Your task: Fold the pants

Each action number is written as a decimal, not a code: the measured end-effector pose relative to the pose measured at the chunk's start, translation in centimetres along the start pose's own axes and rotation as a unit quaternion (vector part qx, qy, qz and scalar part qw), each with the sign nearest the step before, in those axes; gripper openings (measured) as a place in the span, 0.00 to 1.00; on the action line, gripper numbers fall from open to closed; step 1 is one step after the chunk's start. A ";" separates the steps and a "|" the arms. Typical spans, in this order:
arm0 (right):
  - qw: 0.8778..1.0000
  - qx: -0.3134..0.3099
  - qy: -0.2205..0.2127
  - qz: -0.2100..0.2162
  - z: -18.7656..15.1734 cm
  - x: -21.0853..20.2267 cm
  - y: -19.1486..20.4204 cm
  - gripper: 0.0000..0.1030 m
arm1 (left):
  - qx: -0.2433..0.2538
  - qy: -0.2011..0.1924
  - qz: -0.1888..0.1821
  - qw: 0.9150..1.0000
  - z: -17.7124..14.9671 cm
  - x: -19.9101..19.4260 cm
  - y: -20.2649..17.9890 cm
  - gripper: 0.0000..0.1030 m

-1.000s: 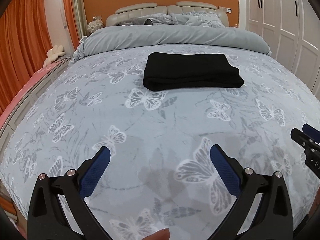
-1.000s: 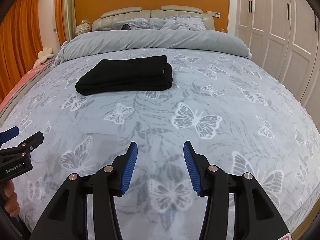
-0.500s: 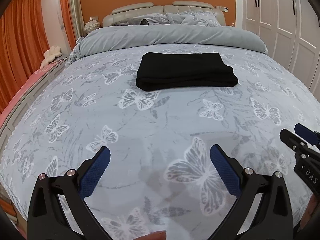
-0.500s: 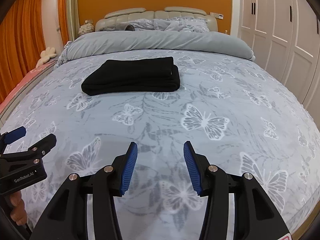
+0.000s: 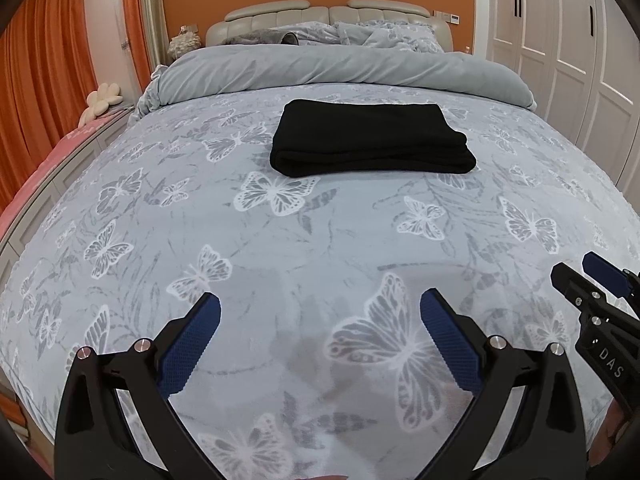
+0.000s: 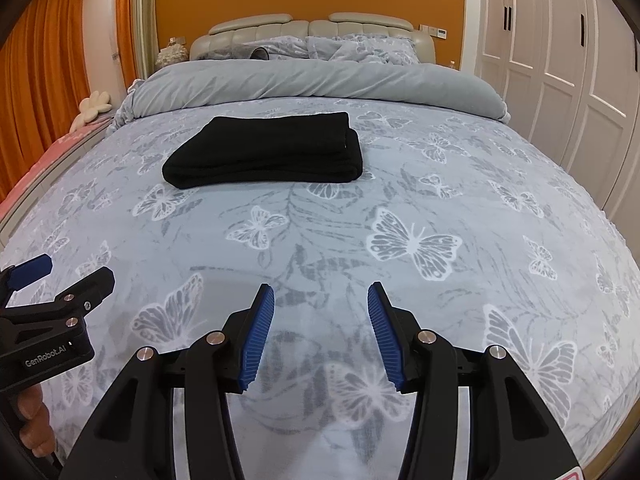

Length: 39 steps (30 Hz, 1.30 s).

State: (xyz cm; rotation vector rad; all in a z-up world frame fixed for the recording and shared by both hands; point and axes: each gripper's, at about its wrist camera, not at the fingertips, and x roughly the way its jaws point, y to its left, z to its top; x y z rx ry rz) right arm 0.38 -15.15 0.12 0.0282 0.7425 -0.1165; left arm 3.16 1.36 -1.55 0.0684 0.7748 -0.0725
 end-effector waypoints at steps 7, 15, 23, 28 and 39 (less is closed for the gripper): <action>1.000 -0.001 0.002 0.000 -0.1 0.0 0.1 0.46 | 0.000 -0.009 0.008 1.000 -0.2 -0.1 -0.1 0.95; 1.000 -0.002 0.004 0.001 -0.1 0.1 0.3 0.47 | 0.000 -0.025 0.015 1.000 -0.1 -0.4 -0.2 0.95; 1.000 -0.006 0.004 0.002 -0.3 0.4 0.5 0.47 | 0.003 -0.028 0.008 1.000 0.0 -0.8 -0.3 0.95; 1.000 -0.009 0.003 0.003 -0.5 0.4 1.0 0.48 | -0.001 -0.024 0.007 1.000 0.1 -0.8 -0.3 0.95; 1.000 -0.013 0.000 0.000 -0.4 0.3 1.1 0.53 | 0.003 -0.015 -0.008 1.000 0.2 -0.5 -0.3 0.95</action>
